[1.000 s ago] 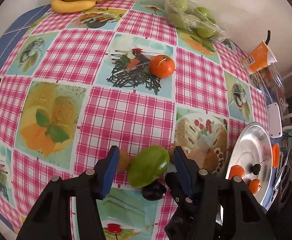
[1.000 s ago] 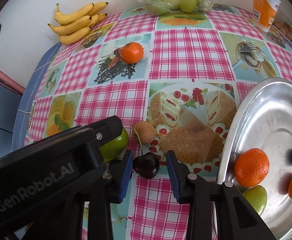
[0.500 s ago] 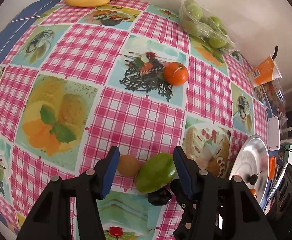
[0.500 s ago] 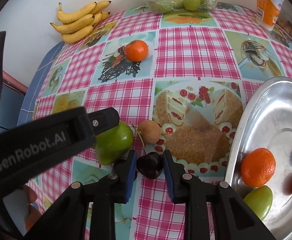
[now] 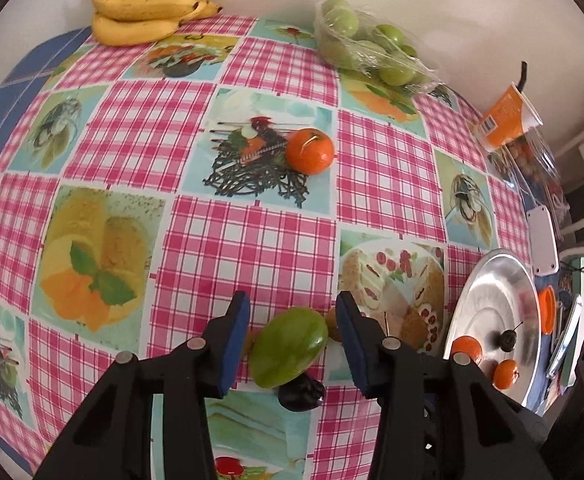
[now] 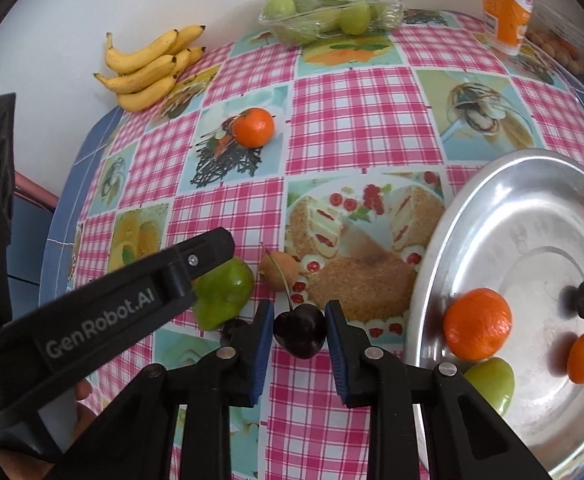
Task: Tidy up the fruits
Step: 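Grasp the brown kiwi beside the green mango with the left tool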
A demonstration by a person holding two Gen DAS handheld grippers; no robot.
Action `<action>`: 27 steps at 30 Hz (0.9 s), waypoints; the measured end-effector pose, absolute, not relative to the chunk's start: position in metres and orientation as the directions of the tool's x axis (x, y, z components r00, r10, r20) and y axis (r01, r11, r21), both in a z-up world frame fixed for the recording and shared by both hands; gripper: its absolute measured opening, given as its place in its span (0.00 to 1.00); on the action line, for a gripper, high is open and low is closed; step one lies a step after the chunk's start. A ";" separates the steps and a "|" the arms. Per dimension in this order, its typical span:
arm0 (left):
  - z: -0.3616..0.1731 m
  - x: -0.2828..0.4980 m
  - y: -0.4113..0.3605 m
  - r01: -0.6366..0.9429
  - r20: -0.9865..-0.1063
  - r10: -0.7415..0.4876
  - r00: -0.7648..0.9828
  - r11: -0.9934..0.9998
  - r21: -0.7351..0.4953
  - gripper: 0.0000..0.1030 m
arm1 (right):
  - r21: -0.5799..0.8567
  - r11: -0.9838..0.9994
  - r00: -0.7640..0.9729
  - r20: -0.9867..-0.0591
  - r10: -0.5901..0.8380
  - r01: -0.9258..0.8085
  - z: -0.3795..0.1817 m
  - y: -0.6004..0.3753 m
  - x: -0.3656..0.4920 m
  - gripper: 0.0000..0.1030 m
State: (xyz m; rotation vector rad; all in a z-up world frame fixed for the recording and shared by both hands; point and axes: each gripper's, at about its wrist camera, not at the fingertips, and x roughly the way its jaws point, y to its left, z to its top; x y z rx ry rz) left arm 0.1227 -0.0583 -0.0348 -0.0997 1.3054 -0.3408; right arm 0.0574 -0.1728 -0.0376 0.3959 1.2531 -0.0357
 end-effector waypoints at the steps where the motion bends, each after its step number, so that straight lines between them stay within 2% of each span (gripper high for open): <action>1: -0.034 0.122 -0.060 0.202 -0.927 -0.305 0.219 0.944 -0.262 0.43 | 0.274 0.930 0.321 -0.928 0.189 0.244 -0.037 -0.174 0.057 0.28; 3: -0.035 0.121 -0.063 0.214 -0.927 -0.312 0.208 0.939 -0.268 0.39 | 0.276 0.929 0.319 -0.928 0.191 0.247 -0.038 -0.176 0.056 0.28; 12: -0.050 0.120 -0.062 0.203 -0.943 -0.295 0.153 0.944 -0.262 0.39 | 0.273 0.928 0.304 -0.933 0.192 0.253 -0.041 -0.175 0.054 0.28; 27: -0.049 0.118 -0.079 0.279 -0.963 -0.215 0.161 0.946 -0.165 0.39 | 0.280 0.921 0.300 -0.934 0.195 0.271 -0.041 -0.178 0.052 0.28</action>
